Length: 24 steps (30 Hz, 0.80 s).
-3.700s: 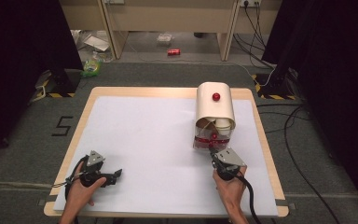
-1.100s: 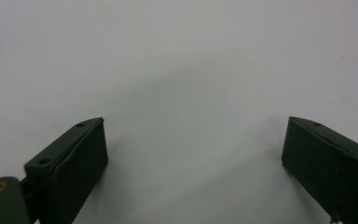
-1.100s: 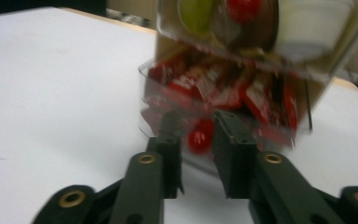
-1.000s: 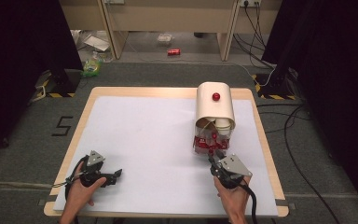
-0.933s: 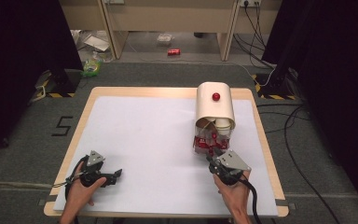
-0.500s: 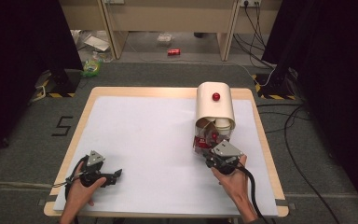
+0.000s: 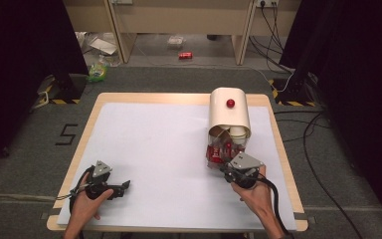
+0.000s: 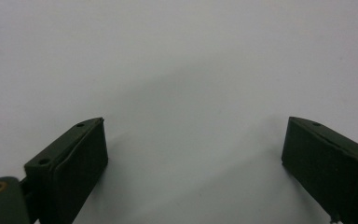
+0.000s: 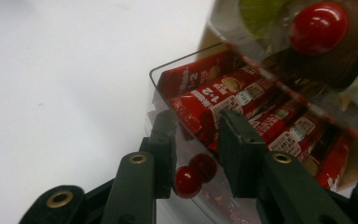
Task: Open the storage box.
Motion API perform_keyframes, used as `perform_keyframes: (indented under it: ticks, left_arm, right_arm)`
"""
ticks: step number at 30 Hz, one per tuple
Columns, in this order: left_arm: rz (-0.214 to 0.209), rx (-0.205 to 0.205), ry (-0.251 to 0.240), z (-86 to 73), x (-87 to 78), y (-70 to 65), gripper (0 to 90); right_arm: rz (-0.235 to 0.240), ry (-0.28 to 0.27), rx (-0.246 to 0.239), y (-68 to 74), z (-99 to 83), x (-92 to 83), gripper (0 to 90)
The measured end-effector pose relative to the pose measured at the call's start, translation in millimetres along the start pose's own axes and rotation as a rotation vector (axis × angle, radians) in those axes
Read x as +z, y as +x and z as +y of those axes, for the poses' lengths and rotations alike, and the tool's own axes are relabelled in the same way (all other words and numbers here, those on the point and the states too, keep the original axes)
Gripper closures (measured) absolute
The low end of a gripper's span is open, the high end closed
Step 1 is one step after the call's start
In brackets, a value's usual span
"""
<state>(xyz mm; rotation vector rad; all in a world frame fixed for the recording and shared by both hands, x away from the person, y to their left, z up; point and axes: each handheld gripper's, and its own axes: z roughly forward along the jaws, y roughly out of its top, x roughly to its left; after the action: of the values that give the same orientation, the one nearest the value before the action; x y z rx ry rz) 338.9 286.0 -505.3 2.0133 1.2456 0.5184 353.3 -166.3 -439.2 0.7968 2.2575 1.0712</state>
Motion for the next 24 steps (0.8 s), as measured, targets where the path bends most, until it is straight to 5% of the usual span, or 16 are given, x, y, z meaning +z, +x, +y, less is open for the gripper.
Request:
perform_keyframes:
  ticks: [11,24]
  left_arm:
    - [0.001,0.0,0.0,0.0,0.0,-0.1,6.0]
    - [0.001,0.0,0.0,0.0,0.0,-0.1,6.0]
  right_arm:
    - [0.064,0.018,-0.017,28.0,-23.9,-16.4,77.4]
    - [0.073,-0.014,-0.011,36.0,-32.1,-24.7,77.6]
